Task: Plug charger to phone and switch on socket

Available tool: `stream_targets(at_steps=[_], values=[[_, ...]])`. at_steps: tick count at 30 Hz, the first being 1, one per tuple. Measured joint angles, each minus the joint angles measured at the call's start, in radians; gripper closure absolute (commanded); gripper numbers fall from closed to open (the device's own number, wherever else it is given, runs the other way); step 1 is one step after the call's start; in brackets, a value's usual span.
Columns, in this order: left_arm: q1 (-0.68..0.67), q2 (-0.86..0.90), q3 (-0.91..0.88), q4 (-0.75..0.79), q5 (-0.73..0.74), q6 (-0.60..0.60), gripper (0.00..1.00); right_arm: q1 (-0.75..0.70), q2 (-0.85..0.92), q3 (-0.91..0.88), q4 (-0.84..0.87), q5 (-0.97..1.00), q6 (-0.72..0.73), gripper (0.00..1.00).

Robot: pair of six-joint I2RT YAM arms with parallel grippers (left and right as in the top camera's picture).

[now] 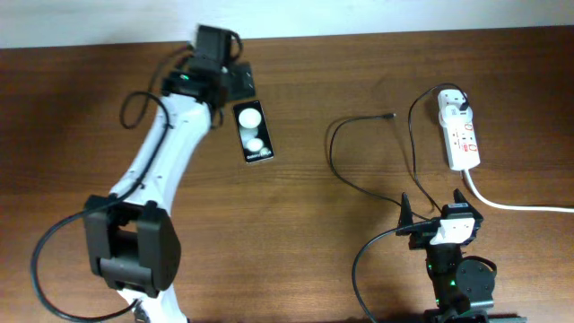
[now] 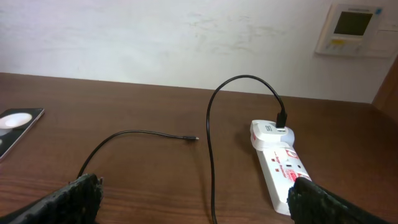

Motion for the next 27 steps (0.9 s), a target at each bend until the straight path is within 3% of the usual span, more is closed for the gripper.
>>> stream_targets(at_steps=[5, 11, 23, 27], values=[[-0.125, 0.053, -0.025, 0.004, -0.058, -0.004, 0.01, 0.000, 0.000, 0.000, 0.000, 0.000, 0.000, 0.01], [-0.113, 0.171, -0.029, -0.009, -0.034, -0.042, 0.01, 0.000, 0.000, 0.000, 0.000, 0.000, 0.000, 0.01], [-0.020, 0.260, -0.034, 0.024, 0.064, -0.085, 0.01, 0.000, 0.000, 0.000, 0.000, 0.000, 0.000, 0.01], [-0.046, 0.260, -0.034, 0.063, 0.071, -0.077, 0.01, 0.000, 0.000, 0.000, 0.000, 0.000, 0.000, 0.01]])
